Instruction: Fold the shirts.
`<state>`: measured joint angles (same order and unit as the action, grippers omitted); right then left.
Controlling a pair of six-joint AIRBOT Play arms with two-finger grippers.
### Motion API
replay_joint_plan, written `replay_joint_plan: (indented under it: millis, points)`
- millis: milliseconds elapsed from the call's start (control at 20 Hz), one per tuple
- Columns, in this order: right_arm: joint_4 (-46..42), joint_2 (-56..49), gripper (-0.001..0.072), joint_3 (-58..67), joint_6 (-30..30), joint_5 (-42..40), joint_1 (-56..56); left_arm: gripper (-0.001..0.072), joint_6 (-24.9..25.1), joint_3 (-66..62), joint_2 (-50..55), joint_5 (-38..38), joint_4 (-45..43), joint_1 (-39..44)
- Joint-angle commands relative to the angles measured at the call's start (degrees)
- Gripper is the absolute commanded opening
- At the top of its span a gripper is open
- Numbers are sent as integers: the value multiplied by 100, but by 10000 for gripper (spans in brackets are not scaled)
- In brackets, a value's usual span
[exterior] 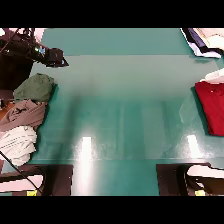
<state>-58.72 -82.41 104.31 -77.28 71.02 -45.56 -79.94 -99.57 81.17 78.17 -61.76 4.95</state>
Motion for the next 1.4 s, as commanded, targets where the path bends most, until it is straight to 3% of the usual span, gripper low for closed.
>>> replay_joint_plan:
  millis: [0, 200, 500, 550, 600, 650, 950, 1200, 1350]
  points:
    - [-146, 166, 17, 20, -339, 619, -181, 23, 92, 0, 2, 0, -7, 2]
    - [-168, 166, 19, -297, -782, 1602, -492, 23, 240, 0, 2, 33, -4, 2]
    - [-1263, 168, 49, -1335, -1143, 2802, -953, 23, 243, 0, 2, 46, -7, 2]
    - [-1333, 168, 214, -1460, -1143, 2896, -1047, 23, 243, 0, 2, 46, -7, 2]
    - [-1331, 166, 430, -1582, -1143, 2986, -1145, 23, 243, 0, 2, 46, -7, 2]
    - [-1331, 168, 485, -1685, -1143, 3062, -1237, 24, 243, 0, 2, 46, -7, 2]
    - [-1309, 393, 479, -1775, -1132, 2793, -1443, 23, 267, 0, 2, 44, -7, 2]
    - [-2118, 916, 479, -1775, -1231, 2267, -1443, 23, 348, 0, 2, 35, -4, 2]
    - [-1200, 1071, 479, -1781, -1231, 2208, -1231, 24, 350, 0, 2, -13, -2, 2]
